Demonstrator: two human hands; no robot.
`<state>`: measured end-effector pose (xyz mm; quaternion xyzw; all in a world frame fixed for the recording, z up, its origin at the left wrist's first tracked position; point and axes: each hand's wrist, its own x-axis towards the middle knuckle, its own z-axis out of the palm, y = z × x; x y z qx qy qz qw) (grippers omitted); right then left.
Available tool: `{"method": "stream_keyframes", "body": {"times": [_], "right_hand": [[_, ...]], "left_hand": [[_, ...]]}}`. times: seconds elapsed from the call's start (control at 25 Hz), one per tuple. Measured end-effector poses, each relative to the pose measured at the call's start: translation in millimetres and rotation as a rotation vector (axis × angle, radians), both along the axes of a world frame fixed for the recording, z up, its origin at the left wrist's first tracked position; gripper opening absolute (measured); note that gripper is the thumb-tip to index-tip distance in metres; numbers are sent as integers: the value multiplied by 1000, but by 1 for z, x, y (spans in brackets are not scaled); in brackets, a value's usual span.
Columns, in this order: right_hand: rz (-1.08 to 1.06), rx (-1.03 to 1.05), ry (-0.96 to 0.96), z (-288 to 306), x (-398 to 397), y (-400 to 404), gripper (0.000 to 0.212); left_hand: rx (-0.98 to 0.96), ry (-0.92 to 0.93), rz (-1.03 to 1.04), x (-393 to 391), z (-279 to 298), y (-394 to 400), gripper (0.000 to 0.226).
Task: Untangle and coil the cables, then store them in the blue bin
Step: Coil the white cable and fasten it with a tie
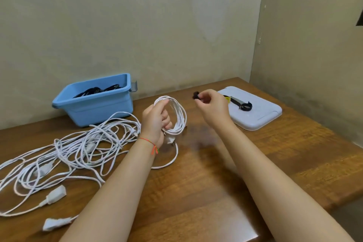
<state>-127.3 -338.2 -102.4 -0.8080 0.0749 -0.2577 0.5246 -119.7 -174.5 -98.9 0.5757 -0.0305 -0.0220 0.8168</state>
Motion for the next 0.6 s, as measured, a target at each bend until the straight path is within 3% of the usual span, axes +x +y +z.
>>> {"method": "stream_keyframes", "body": {"times": [0.12, 0.2, 0.48, 0.6], "right_hand": [[515, 576, -7, 21, -13, 53, 11], [701, 792, 35, 21, -15, 79, 14], [823, 822, 96, 6, -23, 107, 11], [782, 758, 124, 9, -30, 105, 23]], "left_hand": [[-133, 15, -5, -2, 3, 32, 32], [-140, 6, -46, -9, 4, 53, 29], [-54, 63, -40, -26, -11, 80, 17], [42, 28, -18, -32, -14, 75, 19]]}}
